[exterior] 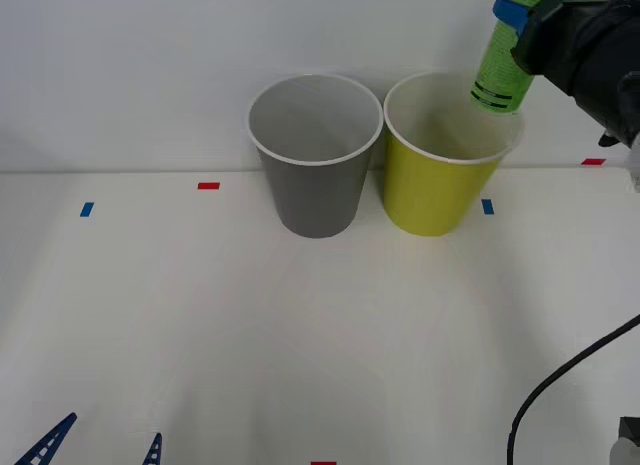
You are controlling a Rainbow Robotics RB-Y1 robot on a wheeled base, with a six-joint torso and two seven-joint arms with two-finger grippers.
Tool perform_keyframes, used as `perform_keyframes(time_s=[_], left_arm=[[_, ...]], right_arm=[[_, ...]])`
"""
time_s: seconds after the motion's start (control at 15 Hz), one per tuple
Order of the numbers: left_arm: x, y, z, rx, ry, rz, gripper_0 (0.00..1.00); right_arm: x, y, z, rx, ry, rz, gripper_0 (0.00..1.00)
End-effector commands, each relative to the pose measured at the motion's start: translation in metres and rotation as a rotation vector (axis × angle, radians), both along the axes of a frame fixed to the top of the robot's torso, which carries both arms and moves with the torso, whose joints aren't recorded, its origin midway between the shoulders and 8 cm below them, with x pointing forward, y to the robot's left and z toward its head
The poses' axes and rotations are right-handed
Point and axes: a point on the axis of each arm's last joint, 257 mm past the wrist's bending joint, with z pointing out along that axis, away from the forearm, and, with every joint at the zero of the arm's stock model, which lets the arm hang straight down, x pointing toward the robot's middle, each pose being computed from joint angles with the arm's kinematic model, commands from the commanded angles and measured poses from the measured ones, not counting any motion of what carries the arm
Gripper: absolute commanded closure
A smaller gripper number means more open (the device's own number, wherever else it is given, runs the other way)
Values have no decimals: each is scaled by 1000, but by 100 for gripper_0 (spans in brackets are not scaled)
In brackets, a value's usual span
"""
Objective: Put cans in the gray bin and PET bottles in the light green bin.
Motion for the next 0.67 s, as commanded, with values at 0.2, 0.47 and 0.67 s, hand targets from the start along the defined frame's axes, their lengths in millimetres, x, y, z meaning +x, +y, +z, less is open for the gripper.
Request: perform_keyframes(time_s=[0.2,0.47,0.67], left_arm=[[0,0,0,0,0,0,0],[0,0,0,0,0,0,0],[0,0,0,0,0,0,0]], right_arm=[[42,-1,-5,9,-34,-8,97],[51,5,-8,5,-42,2,96],[50,15,-5,14,-53,24,97]])
